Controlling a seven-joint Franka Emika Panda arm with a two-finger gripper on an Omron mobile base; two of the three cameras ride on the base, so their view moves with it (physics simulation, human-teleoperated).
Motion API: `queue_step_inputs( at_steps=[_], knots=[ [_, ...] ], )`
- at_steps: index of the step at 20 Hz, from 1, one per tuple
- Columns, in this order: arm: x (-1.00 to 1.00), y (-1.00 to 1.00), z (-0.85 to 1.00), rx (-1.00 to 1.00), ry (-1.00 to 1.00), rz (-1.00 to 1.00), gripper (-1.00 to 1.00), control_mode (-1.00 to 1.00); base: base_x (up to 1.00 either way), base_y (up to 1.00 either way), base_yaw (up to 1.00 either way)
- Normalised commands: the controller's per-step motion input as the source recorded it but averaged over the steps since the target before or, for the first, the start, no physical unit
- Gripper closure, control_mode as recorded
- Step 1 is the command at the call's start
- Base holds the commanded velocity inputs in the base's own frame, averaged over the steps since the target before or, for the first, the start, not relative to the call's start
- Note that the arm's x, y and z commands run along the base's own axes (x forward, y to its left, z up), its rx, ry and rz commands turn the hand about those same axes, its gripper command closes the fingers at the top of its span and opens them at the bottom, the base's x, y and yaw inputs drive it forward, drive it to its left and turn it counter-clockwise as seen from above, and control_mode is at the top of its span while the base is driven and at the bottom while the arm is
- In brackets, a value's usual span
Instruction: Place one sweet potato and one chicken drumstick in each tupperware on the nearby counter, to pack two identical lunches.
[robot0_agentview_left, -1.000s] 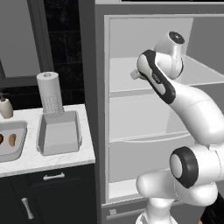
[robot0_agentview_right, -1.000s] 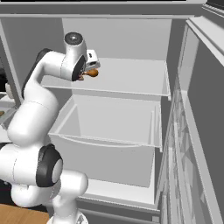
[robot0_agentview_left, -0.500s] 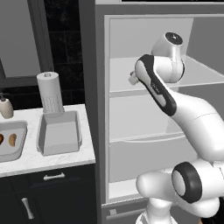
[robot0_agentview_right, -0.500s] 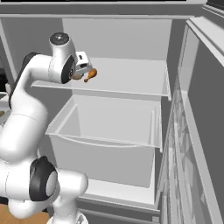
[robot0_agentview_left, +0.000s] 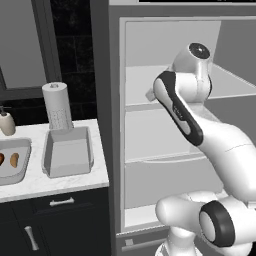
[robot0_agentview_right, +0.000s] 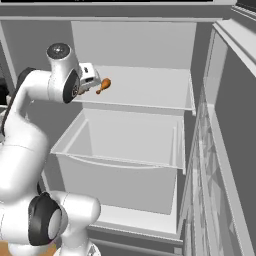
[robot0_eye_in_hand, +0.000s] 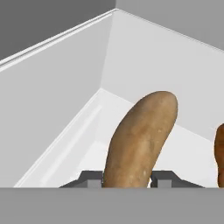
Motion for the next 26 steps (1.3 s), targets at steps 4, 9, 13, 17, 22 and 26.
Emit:
queue_step_inputs(
  at_steps=[4,9,13,17,22,26],
  knots=[
    [-1.0,0.0,0.0,0.0,-0.04,0.0,1.0,-1.0,0.0,0.0,0.0],
    [-1.0,0.0,0.0,0.0,-0.08,-0.02,1.0,-1.0,0.0,0.0,0.0],
    [-1.0,-0.09,0.06,0.0,-0.29,-0.04,1.0,-1.0,0.0,0.0,0.0],
    [-1.0,-0.15,0.04,0.0,-0.29,-0.04,1.0,-1.0,0.0,0.0,0.0],
    [-1.0,-0.08,0.0,0.0,-0.03,-0.04,1.0,-1.0,0.0,0.0,0.0],
    [-0.5,0.0,0.0,0.0,0.07,-0.04,1.0,1.0,-0.5,0.01,-0.03]
  ],
)
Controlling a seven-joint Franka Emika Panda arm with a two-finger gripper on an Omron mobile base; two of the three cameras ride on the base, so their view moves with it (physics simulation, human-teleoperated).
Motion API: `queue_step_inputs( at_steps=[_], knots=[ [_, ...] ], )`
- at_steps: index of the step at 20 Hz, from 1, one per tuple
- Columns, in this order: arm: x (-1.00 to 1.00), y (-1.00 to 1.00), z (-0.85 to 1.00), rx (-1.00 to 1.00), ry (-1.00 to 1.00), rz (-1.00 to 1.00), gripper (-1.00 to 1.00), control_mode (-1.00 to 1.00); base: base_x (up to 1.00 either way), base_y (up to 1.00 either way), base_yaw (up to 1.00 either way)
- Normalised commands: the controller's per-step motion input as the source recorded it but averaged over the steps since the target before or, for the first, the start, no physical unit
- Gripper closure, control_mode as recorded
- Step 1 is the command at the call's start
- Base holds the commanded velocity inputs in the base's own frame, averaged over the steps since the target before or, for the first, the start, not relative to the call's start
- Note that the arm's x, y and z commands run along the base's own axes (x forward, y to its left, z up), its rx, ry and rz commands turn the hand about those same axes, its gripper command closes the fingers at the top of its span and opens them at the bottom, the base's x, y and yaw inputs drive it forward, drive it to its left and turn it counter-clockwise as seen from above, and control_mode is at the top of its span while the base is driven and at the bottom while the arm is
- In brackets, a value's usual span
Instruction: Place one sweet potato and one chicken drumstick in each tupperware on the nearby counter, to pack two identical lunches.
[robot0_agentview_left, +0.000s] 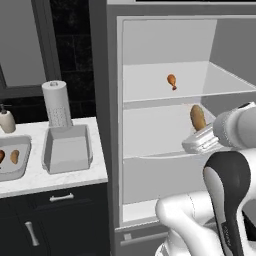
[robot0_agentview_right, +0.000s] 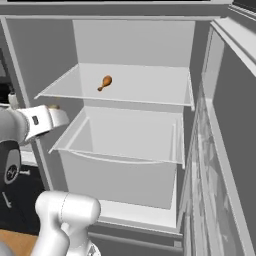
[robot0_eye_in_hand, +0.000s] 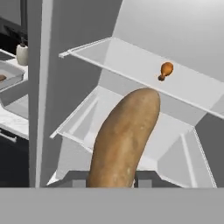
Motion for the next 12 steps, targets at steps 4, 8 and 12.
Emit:
queue_step_inputs(
  at_steps=[4,8,12],
  knots=[
    [0.0,0.0,0.0,0.0,0.0,0.0,1.0,1.0,-1.0,0.36,-0.01],
    [0.0,0.0,0.0,0.0,0.0,0.0,1.0,1.0,-0.77,1.0,0.03],
    [0.0,0.0,0.0,0.0,0.0,0.0,1.0,1.0,-0.08,1.0,0.02]
  ],
)
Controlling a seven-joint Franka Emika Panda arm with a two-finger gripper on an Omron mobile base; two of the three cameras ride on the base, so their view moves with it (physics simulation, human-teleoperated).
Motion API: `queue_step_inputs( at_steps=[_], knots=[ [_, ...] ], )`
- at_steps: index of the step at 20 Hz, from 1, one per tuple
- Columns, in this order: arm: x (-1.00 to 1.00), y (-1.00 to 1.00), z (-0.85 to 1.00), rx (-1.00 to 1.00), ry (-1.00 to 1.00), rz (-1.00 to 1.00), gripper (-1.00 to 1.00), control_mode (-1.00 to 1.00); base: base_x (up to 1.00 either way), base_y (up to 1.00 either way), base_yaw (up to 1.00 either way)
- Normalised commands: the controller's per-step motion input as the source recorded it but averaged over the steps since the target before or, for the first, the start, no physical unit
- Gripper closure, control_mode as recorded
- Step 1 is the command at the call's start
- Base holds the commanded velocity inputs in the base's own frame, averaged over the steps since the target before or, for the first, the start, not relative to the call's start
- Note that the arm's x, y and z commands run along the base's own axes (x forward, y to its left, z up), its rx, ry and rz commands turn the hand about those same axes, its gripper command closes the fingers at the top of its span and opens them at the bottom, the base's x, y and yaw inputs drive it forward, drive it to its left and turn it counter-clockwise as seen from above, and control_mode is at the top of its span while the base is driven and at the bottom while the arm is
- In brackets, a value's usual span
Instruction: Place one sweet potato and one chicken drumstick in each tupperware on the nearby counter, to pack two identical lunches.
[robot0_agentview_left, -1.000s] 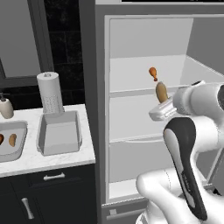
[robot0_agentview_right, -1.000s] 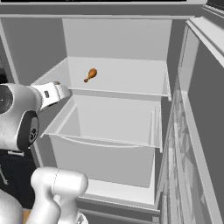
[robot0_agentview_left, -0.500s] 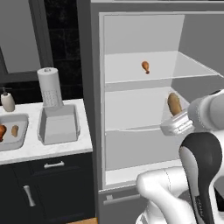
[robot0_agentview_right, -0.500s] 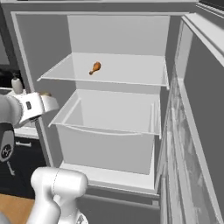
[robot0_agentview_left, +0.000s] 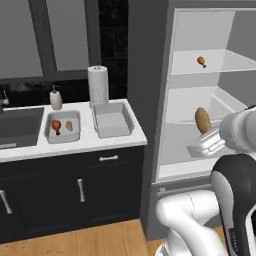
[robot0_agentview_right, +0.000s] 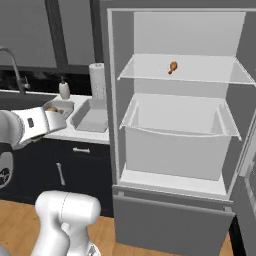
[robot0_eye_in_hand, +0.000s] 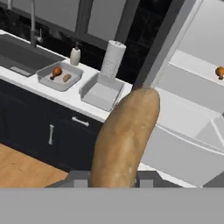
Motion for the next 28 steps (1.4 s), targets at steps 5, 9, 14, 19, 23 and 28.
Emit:
queue_step_inputs(
  at_steps=[5,9,14,19,23,28],
  knots=[
    [0.0,0.0,0.0,0.0,0.0,0.0,1.0,1.0,0.43,1.0,0.0],
    [0.0,0.0,0.0,0.0,0.0,0.0,1.0,1.0,0.99,0.91,-0.02],
    [0.0,0.0,0.0,0.0,0.0,0.0,1.0,1.0,1.0,0.22,-0.21],
    [0.0,0.0,0.0,0.0,0.0,0.0,1.0,1.0,1.0,0.0,-0.26],
    [0.12,0.0,-0.11,-0.02,0.0,-0.06,1.0,-1.0,0.64,0.0,-0.18],
    [0.34,-0.35,-0.66,-0.06,0.21,-0.16,1.0,-1.0,0.0,0.0,0.0]
  ],
)
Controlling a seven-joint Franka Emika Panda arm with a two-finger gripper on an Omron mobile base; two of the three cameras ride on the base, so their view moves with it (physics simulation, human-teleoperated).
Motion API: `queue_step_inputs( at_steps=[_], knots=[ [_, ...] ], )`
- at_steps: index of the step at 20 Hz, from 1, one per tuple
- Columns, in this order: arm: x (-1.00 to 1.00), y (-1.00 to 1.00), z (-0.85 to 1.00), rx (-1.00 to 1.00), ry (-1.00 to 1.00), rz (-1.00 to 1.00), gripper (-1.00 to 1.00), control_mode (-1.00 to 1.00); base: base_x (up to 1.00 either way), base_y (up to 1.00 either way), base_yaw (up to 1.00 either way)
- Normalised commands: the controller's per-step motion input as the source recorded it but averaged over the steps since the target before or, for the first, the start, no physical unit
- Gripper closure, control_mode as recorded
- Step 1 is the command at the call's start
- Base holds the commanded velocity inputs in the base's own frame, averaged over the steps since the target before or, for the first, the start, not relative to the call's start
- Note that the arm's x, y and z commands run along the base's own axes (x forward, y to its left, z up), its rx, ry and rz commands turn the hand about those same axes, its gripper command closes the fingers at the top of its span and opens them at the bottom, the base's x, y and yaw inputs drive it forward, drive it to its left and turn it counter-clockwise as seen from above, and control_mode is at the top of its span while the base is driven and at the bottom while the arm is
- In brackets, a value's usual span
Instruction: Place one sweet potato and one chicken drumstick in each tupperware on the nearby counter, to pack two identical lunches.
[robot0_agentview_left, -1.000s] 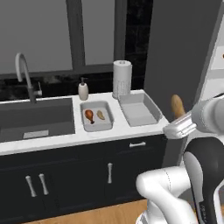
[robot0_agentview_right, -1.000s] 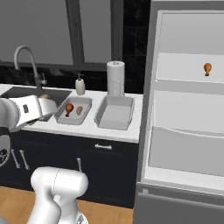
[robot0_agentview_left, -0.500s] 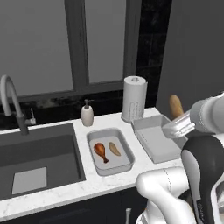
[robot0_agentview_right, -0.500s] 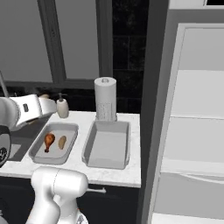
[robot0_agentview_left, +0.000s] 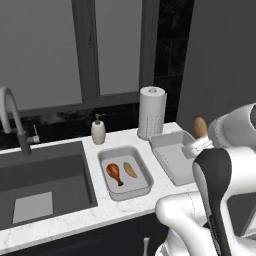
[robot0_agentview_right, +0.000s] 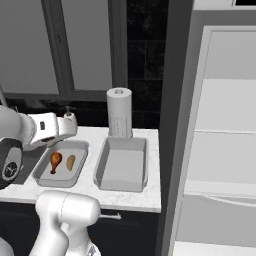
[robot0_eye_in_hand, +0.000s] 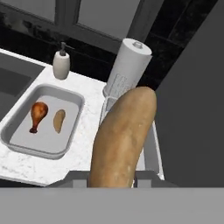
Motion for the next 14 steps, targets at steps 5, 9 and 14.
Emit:
queue_step_inputs(
  at_steps=[5,9,14],
  knots=[
    [0.41,-0.45,-0.69,-0.06,0.19,-0.02,1.0,-1.0,0.0,0.0,0.0],
    [0.57,-0.02,-0.43,-0.03,0.06,0.06,1.0,-1.0,0.0,0.0,0.0],
    [0.39,-0.12,-0.43,-0.02,0.01,0.14,1.0,-1.0,0.0,0.0,0.0]
  ],
)
